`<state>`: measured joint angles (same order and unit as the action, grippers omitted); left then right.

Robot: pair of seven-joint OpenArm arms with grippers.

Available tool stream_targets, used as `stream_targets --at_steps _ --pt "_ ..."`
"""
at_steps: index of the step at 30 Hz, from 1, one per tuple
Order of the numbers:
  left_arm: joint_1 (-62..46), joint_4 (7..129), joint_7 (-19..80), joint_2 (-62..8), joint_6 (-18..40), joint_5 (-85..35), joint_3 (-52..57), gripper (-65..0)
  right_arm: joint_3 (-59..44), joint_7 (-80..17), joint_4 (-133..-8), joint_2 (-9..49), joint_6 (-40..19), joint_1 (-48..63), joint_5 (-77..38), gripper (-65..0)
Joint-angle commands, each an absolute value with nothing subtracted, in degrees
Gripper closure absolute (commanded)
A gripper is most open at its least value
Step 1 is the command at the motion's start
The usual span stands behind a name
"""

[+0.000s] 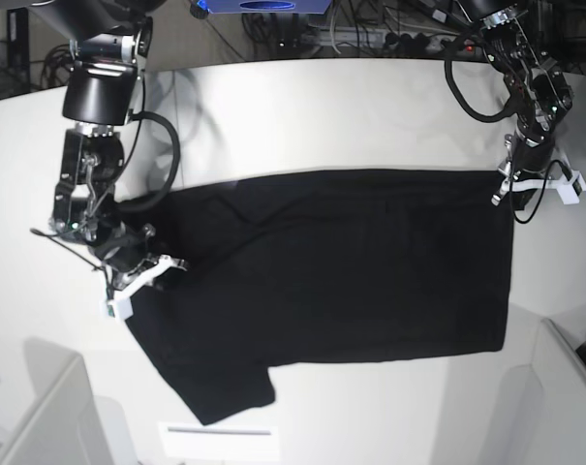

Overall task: Fold the T-shirt properly
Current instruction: 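Lift the shoulder edge with both grippers and fold it over the body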

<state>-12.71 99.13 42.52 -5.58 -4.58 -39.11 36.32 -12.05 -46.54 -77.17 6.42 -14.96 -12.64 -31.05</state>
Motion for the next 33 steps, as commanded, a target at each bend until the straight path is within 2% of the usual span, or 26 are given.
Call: stream_targets --at_steps 1,11,17,33 --pt "-12.4 100.2 41.1 -6.2 -4.4 -39.5 36.7 0.0 -12.4 -45.3 -78.1 7.3 -15.0 -14.0 -31.7 0.0" --pt "-12.4 100.3 40.9 -6.0 -4.4 -39.5 36.7 0.0 -12.5 -45.1 -79.2 7.6 -12.8 -12.9 -31.8 0.0" --pt "-12.4 100.3 41.0 -5.8 -4.4 -39.6 40.7 0.0 -12.1 -40.0 -80.7 7.6 -12.5 -10.7 -31.9 0.0" --pt "-11.4 99.8 41.2 -6.3 -4.4 -39.6 37.3 0.0 -11.9 -40.7 -79.8 7.5 -12.4 -10.8 -31.8 0.0"
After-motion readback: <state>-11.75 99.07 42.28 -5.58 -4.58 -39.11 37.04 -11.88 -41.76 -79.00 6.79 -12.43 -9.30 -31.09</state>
